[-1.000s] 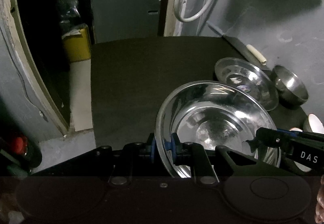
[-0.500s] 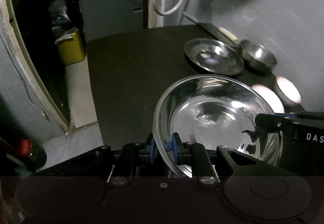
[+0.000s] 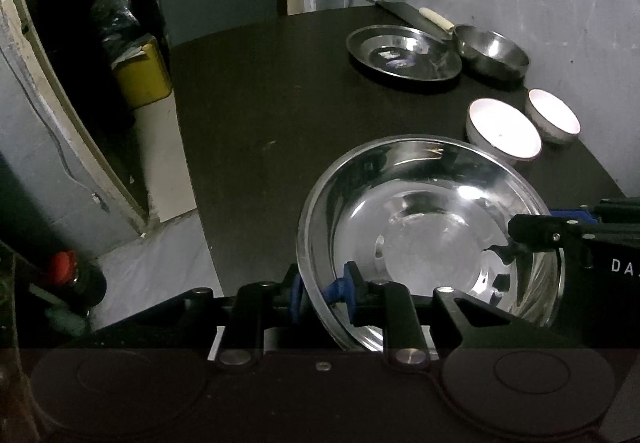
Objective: Organize plates and bowls
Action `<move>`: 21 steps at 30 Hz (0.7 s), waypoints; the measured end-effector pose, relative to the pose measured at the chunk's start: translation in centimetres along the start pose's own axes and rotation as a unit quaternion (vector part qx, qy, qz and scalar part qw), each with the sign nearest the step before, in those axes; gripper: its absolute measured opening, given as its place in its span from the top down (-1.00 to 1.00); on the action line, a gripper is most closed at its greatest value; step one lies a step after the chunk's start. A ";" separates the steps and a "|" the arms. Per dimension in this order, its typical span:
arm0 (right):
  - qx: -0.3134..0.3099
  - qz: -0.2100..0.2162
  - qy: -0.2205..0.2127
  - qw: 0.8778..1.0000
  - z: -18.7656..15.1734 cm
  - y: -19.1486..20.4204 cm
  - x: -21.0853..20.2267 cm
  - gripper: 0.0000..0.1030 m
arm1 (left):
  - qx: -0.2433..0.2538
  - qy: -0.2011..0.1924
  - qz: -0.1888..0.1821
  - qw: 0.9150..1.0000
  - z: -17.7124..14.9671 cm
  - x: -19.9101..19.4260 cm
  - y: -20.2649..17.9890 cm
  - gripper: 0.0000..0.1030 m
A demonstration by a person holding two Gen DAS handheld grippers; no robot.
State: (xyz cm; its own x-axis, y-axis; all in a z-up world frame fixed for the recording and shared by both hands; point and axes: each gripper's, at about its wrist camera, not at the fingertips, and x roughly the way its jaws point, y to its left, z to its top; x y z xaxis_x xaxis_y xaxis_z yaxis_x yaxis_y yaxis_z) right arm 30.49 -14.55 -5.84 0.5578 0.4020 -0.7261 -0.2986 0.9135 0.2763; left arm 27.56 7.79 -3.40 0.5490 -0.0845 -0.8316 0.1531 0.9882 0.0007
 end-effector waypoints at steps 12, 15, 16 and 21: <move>-0.028 -0.021 0.014 0.999 -0.2 0.6 0.7 0.65 | 0.019 0.016 0.020 0.999 0.2 0.7 -0.8 0.50; -0.040 -0.028 0.015 0.999 -0.2 1.0 0.7 0.64 | 0.024 0.019 0.023 0.999 0.2 1.0 -1.0 0.50; -0.046 -0.032 0.015 0.998 -0.2 1.2 0.7 0.64 | 0.025 0.021 0.024 0.999 0.2 1.1 -1.0 0.50; -0.068 -0.046 0.018 0.996 -0.2 1.9 0.8 0.63 | 0.022 0.027 0.023 0.999 0.1 1.4 -1.1 0.49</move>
State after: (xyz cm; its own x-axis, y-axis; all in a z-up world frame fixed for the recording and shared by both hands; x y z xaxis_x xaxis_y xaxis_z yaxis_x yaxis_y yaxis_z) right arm 30.18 -12.48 -6.06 0.5605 0.3119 -0.7672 -0.3515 0.9284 0.1207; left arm 28.30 6.61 -4.53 0.5115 -0.0312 -0.8587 0.1647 0.9844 0.0623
